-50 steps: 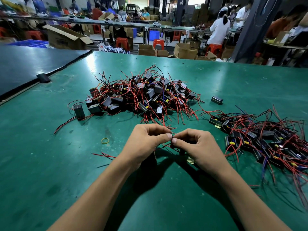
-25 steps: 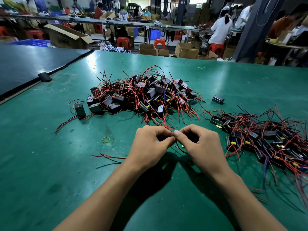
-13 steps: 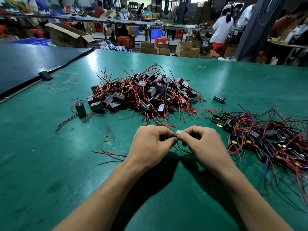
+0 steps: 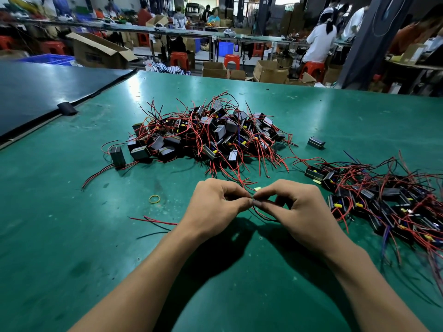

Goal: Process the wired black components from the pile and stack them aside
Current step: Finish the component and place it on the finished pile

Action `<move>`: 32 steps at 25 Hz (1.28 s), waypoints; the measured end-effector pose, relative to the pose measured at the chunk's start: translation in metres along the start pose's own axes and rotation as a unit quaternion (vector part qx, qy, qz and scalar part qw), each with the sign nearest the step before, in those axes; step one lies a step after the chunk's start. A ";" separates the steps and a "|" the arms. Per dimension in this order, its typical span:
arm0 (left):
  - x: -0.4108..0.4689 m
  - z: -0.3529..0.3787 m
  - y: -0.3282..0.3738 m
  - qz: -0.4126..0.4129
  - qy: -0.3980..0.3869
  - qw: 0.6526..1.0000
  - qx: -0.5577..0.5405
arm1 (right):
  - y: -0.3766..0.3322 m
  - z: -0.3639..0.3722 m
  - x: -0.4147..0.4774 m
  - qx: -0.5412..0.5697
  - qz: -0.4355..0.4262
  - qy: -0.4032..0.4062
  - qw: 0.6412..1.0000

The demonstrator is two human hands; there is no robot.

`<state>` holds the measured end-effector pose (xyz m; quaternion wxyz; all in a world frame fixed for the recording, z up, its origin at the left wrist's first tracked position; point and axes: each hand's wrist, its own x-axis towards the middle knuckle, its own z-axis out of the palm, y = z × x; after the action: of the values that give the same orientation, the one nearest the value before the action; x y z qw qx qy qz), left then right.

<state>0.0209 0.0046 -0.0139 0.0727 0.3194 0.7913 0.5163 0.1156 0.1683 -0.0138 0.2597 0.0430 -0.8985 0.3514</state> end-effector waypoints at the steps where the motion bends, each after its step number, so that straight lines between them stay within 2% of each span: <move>1: 0.000 0.000 -0.001 0.005 -0.006 1.000 0.002 | 0.001 0.001 0.000 -0.009 -0.006 0.008 1.000; 6: 0.000 -0.001 -0.005 0.054 -0.007 0.997 0.050 | 0.004 0.001 -0.001 -0.044 -0.007 0.007 0.999; 8: -0.002 0.000 -0.006 0.082 0.007 0.994 0.073 | 0.001 0.003 -0.001 -0.050 0.017 0.015 0.999; 10: -0.003 0.001 -0.005 0.106 0.033 0.989 0.093 | -0.002 0.008 0.000 0.001 0.105 0.019 0.994; 13: -0.004 0.003 -0.004 0.126 0.049 0.985 0.109 | -0.004 0.014 0.003 0.104 0.248 -0.002 0.963; 15: -0.004 0.005 -0.005 0.130 0.050 0.984 0.113 | -0.006 0.014 0.004 0.143 0.296 -0.006 0.944; 17: -0.003 0.005 -0.007 0.126 0.055 0.984 0.112 | -0.005 0.011 0.003 0.119 0.270 0.002 0.955; 20: 0.001 0.003 -0.010 0.111 0.048 0.988 0.101 | -0.005 0.007 0.000 0.028 0.140 0.025 0.989; 25: 0.002 0.002 -0.010 0.101 0.027 0.990 0.090 | 0.005 0.000 0.000 -0.032 -0.003 0.033 0.999; 32: 0.002 0.002 -0.010 0.093 0.031 0.992 0.075 | 0.015 0.001 -0.002 -0.078 -0.034 0.011 0.996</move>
<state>0.0156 0.0050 -0.0233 -0.0248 0.3801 0.7964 0.4697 0.1127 0.1791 -0.0243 0.2837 0.0492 -0.9183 0.2716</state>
